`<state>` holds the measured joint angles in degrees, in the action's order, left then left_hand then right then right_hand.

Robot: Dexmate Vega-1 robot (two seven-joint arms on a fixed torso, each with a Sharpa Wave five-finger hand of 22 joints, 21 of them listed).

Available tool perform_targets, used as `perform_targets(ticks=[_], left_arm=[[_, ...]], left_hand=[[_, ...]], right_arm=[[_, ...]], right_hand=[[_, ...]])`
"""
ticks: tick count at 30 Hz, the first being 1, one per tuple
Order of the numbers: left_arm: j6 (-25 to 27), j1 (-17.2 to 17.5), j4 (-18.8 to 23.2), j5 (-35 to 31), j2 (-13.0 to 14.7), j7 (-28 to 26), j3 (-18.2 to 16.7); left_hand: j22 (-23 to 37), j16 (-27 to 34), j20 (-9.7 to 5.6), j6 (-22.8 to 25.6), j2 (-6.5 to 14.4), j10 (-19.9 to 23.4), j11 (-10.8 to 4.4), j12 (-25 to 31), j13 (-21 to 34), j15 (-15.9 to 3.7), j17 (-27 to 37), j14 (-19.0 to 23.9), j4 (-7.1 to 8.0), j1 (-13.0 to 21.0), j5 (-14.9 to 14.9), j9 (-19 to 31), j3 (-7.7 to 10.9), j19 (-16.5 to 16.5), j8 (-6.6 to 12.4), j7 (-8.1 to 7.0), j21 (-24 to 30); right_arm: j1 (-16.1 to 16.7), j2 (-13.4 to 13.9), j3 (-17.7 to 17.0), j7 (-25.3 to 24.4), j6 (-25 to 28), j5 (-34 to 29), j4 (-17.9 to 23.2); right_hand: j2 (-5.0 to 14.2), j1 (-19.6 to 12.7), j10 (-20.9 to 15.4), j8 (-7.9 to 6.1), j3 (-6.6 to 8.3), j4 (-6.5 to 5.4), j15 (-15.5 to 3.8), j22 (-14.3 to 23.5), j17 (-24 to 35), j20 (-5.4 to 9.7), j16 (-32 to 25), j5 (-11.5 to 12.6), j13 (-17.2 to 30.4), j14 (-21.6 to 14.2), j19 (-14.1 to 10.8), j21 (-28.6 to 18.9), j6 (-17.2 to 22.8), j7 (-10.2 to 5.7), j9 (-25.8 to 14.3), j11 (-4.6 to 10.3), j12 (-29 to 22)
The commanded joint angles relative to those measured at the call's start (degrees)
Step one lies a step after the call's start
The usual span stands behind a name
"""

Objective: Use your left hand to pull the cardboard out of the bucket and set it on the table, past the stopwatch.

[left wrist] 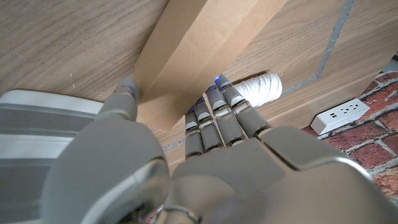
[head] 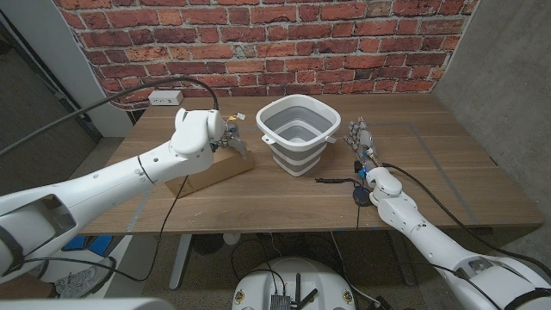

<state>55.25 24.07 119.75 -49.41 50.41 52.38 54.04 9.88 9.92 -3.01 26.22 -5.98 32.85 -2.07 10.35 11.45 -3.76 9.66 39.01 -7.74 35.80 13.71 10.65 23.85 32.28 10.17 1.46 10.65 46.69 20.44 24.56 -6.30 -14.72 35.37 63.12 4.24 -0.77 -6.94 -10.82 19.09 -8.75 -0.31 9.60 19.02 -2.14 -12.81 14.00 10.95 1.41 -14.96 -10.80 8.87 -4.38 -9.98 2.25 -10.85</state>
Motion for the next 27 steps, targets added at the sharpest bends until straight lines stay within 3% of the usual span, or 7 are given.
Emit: perform_targets(ticks=[1,10,12,19,27], left_arm=[[0.63,-0.36,0.52,-1.87,-0.21,2.40,-0.16],[1.41,0.37,2.04,-0.38,0.42,3.34,-2.69],[1.49,0.93,2.66,0.17,0.69,2.15,-3.41],[1.94,2.33,4.84,3.74,1.60,-0.89,-5.79],[3.45,5.86,8.20,11.24,3.59,-7.96,-10.87]], left_hand=[[-0.07,-0.35,-3.23,-1.62,-0.86,-3.39,1.61,-0.10,-0.35,-1.08,-0.02,-4.06,-0.46,-1.60,-1.04,-0.05,-0.99,-1.11,0.11,0.71,0.01],[-0.11,-0.25,-2.19,-2.92,-1.55,-6.92,3.32,-0.35,-0.73,0.57,-0.08,-7.45,-0.45,-3.31,-1.96,-0.19,-2.17,-2.60,0.02,1.76,-0.15],[-0.16,-0.31,-1.82,-3.77,-1.25,-8.23,4.14,-0.49,-0.83,0.53,-0.01,-8.63,-0.01,-4.45,-2.18,-0.24,-2.46,-3.95,-0.08,1.91,-0.53],[-0.25,-0.31,-0.99,-4.62,-0.48,-10.65,4.46,-0.38,-1.02,1.31,-0.02,-11.46,0.29,-5.73,-2.43,-0.31,-2.65,-5.97,0.05,2.31,-0.63],[-0.29,-0.50,-0.01,-6.34,0.28,-13.49,5.25,-0.52,-1.12,2.75,-0.06,-14.78,0.70,-7.64,-2.76,-0.37,-2.92,-8.45,-0.07,2.74,-0.81]], right_arm=[[-0.24,-0.42,0.03,0.10,-0.46,0.00,-1.92],[0.07,-0.10,-0.12,-0.25,-0.04,0.09,-1.08],[0.09,-0.09,-0.14,-0.25,-0.05,0.11,-1.02],[0.18,0.02,-0.13,-0.54,0.05,-0.03,-0.66],[0.79,0.47,-0.20,-1.12,0.30,-0.19,0.47]], right_hand=[[2.97,-0.18,-0.33,-0.03,-0.17,-0.03,-0.01,0.20,0.13,-0.22,-0.30,0.14,0.08,0.00,-0.26,-0.30,0.56,0.23,-0.18,-0.15,-0.40],[2.95,-0.18,-0.34,-0.04,-0.18,-0.02,-0.02,0.20,0.15,-0.39,-0.33,0.13,0.08,-0.03,-0.30,-0.29,0.62,0.15,-0.19,-0.18,-0.40],[2.94,-0.18,-0.39,-0.05,-0.18,-0.02,-0.01,0.20,0.16,-0.39,-0.34,0.13,0.08,-0.04,-0.31,-0.29,0.65,0.04,-0.19,-0.21,-0.42],[2.95,-0.16,-0.37,-0.03,-0.20,-0.03,-0.02,0.20,0.19,-0.42,-0.37,0.11,0.08,-0.06,-0.33,-0.29,0.61,0.08,-0.19,-0.18,-0.41],[2.92,-0.18,-0.32,0.01,-0.20,-0.01,0.03,0.20,0.19,-0.43,-0.36,0.11,0.08,-0.03,-0.29,-0.26,0.52,0.09,-0.19,-0.22,-0.39]])
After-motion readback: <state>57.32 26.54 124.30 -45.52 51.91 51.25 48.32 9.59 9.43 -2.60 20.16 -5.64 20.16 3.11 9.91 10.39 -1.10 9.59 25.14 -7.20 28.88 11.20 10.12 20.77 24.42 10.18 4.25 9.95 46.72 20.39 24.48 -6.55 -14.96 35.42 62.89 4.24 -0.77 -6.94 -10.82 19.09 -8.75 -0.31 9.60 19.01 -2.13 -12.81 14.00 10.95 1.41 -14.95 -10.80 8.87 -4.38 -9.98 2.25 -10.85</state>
